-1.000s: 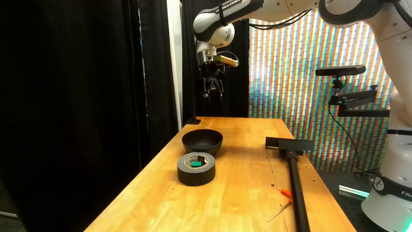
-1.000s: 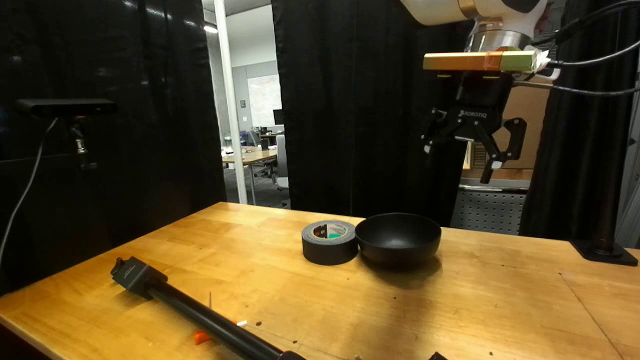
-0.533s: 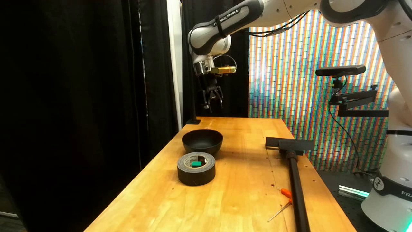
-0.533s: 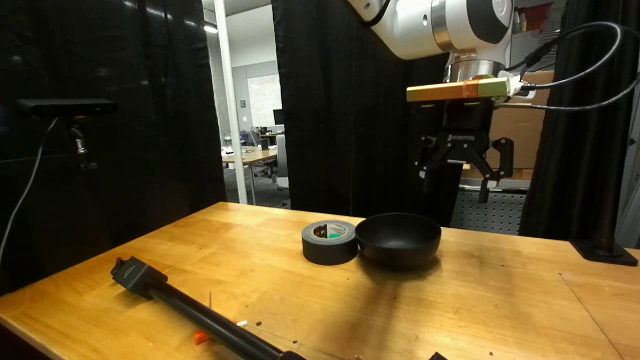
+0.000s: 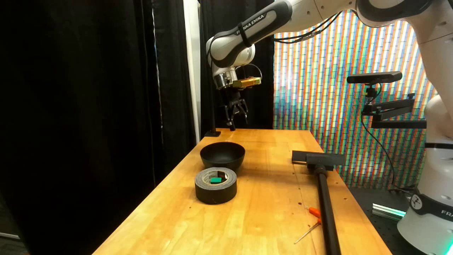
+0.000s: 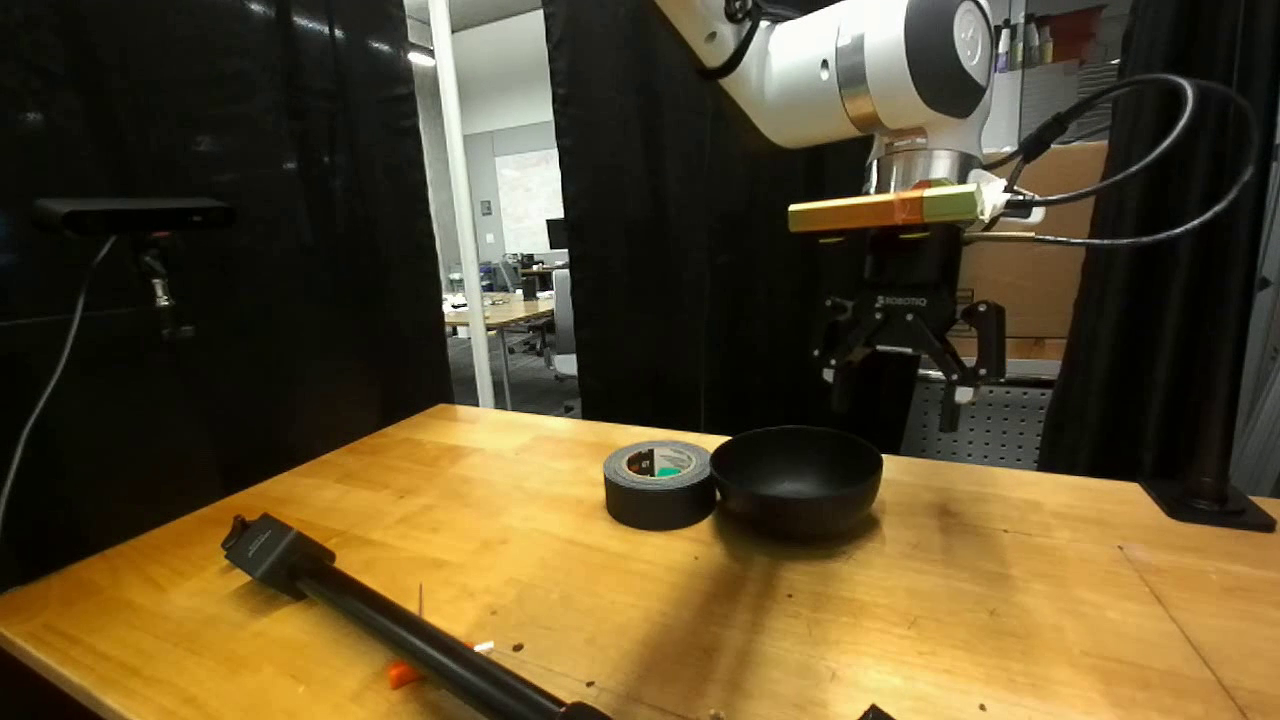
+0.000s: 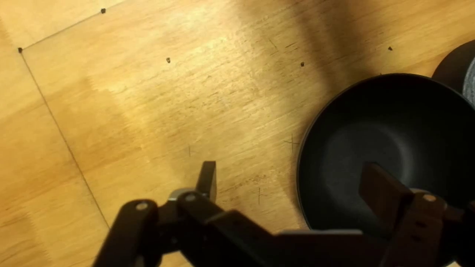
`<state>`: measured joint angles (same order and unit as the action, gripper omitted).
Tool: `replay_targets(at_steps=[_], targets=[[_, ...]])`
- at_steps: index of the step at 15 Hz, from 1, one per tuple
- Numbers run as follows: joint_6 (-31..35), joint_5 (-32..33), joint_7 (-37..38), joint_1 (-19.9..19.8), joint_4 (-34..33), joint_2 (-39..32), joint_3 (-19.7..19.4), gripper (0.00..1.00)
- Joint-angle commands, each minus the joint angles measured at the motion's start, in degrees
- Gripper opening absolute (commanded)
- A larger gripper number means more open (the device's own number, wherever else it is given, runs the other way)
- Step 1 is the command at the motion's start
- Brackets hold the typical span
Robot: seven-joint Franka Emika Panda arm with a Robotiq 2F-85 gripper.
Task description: Slide the bowl to the right
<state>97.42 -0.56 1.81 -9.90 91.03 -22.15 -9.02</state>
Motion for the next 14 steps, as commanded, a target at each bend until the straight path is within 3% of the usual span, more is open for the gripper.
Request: replay_targets(at_steps=[1,14], targets=[[3.0,-0.2,3.1,0.7,4.5,3.3,0.4,1.00],[-1.7,1.1,14.9,5.1,5.6,2.7,1.0,1.00]])
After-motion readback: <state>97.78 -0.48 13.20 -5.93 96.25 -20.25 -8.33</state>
